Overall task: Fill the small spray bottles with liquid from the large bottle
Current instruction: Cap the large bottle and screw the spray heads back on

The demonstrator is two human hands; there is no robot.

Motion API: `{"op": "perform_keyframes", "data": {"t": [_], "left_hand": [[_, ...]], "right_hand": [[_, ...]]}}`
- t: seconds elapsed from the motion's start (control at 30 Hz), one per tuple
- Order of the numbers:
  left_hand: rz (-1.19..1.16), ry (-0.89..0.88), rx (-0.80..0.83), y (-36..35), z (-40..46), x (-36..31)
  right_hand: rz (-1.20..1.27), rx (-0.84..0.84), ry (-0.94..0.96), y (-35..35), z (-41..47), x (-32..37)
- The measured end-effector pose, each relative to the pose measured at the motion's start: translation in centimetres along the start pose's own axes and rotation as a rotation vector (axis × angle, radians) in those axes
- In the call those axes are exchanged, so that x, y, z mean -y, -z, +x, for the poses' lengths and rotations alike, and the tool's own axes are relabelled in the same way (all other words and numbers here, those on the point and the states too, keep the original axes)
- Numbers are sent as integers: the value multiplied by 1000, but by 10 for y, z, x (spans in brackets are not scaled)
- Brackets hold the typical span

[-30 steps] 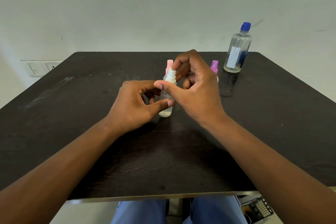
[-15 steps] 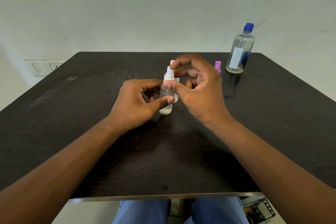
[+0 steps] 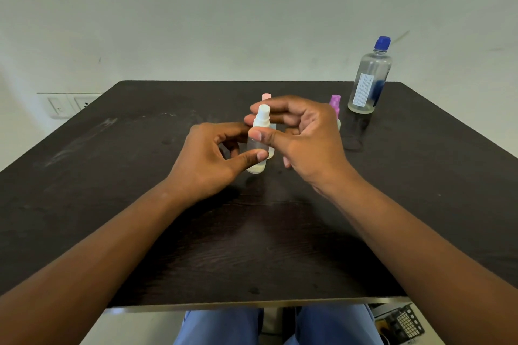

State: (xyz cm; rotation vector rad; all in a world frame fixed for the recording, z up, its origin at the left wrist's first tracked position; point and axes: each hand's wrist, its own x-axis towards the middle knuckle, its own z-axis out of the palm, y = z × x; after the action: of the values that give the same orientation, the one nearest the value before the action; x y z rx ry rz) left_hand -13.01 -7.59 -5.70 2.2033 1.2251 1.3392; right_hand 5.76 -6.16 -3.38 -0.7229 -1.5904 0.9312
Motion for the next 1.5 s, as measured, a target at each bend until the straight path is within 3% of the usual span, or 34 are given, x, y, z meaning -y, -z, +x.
{"op": "perform_keyframes", "data": {"t": [0.17, 0.43, 0.73, 0.93, 1.03, 1.4, 1.5], "left_hand": [[-34, 11, 11, -2, 0, -1], [-57, 16, -3, 0, 2, 1], [-77, 12, 20, -2, 0, 0], [-73, 12, 61, 0, 2, 5], [-82, 22, 44, 0, 1, 3], [-63, 46, 21, -1, 0, 1], [-58, 41, 38, -2, 1, 3]], "right_hand": [[-125, -78, 57, -1, 3, -8], [82, 116, -65, 4, -1, 2], [7, -88, -82, 2, 2, -2], [98, 152, -92, 5, -1, 1], [129, 179, -105, 8, -1, 8], [9, -84, -84, 1, 0, 2], [-42, -87, -52, 1, 1, -2]]}}
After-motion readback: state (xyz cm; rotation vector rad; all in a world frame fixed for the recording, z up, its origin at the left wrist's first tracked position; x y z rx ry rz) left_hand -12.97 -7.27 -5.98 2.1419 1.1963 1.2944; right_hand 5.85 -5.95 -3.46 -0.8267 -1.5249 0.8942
